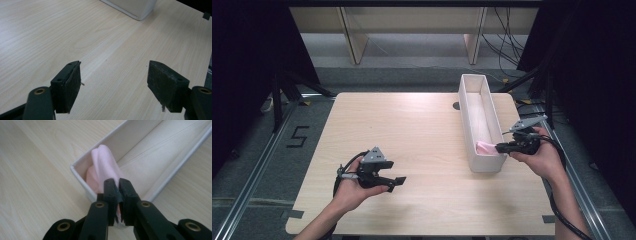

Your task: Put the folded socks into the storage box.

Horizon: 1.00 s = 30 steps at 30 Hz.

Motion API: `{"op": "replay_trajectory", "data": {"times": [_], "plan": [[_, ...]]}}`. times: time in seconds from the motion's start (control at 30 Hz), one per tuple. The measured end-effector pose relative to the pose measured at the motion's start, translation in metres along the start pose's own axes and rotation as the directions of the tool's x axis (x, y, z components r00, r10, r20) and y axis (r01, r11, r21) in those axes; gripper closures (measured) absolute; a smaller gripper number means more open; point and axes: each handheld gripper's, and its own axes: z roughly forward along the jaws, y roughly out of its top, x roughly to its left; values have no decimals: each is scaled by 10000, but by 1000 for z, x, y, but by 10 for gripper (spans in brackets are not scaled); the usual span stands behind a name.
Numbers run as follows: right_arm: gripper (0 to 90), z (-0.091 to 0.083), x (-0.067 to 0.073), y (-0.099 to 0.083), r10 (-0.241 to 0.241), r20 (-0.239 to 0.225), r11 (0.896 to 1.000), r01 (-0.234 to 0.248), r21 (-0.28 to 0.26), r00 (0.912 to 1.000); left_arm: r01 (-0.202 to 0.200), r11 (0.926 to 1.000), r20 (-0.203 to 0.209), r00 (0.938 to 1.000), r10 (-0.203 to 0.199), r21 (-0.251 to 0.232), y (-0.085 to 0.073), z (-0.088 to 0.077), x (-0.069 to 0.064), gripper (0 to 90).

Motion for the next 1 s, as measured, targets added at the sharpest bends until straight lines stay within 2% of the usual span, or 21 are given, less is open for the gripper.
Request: {"op": "replay_trajectory", "data": {"times": [0.03,0.07,0.1,0.13,0.17,0.2,0.3,0.4,0.43,0.53,0.57,0.6,0.63,0.7,0.77,0.8,0.83,0.9,1.0], "plan": [[847,0,-1,-1,-106,86,9999,106,5,9999,-116,9999,-4,9999,116,108,0,-1,1,269],[847,0,-2,-2,-325,139,9994,324,111,9994,-12,10000,1,10000,12,21,0,0,0,269],[847,2,-3,-3,-438,199,9989,441,-151,9988,0,10000,9,10000,0,15,0,0,0,269],[847,1,-5,-3,-462,97,9989,462,-28,9989,-1,10000,11,10000,1,17,-1,0,0,268],[847,1,-5,-3,-425,89,9991,425,-45,9991,-9,10000,-26,10000,9,25,0,0,0,269],[846,1,-3,-4,-84,-43,10000,84,49,10000,-13,10000,-26,10000,13,31,0,0,0,269],[825,1,-4,-4,-222,-55,9997,223,28,9997,-5,10000,6,10000,5,-2,0,0,0,269],[805,1,-2,-3,124,-156,9999,-124,-14,9998,-49,10000,19,10000,49,3,1,0,0,269],[800,2,-3,-4,-66,-68,9999,65,-100,10000,-54,10000,25,10000,54,5,1,0,0,269],[766,2,-3,-4,215,-148,9993,-219,-316,9997,-26,10000,14,10000,26,14,0,0,0,269],[747,-1,-2,-2,260,-74,9994,-261,-207,9996,-21,10000,-32,10000,21,19,0,0,0,269],[722,-1,0,0,368,-81,9979,-371,-537,9993,-35,10000,-1,10000,35,26,0,1,0,268],[704,-3,1,3,381,-5,9975,-381,-596,9993,-54,10000,13,10000,54,30,0,1,0,269],[693,-5,6,12,515,53,9929,-507,-1078,9987,-20,10000,1,10000,20,31,1,2,-1,269],[675,-3,9,22,435,-7,9928,-433,-1118,9991,-29,10000,23,10000,29,13,1,2,-2,269],[644,2,12,28,459,54,9938,-451,-1020,9989,-120,9999,68,9999,120,82,1,1,-1,269],[638,8,14,31,365,138,9939,-349,-1048,9992,-6,10000,13,10000,5,11,1,2,-1,269],[634,16,15,38,46,253,9973,-27,-730,9997,18,10000,-12,10000,-18,-26,0,1,-1,269],[636,27,13,42,-51,449,9998,59,-195,9990,21,10000,-5,10000,-21,-11,-1,-1,1,269]]}}
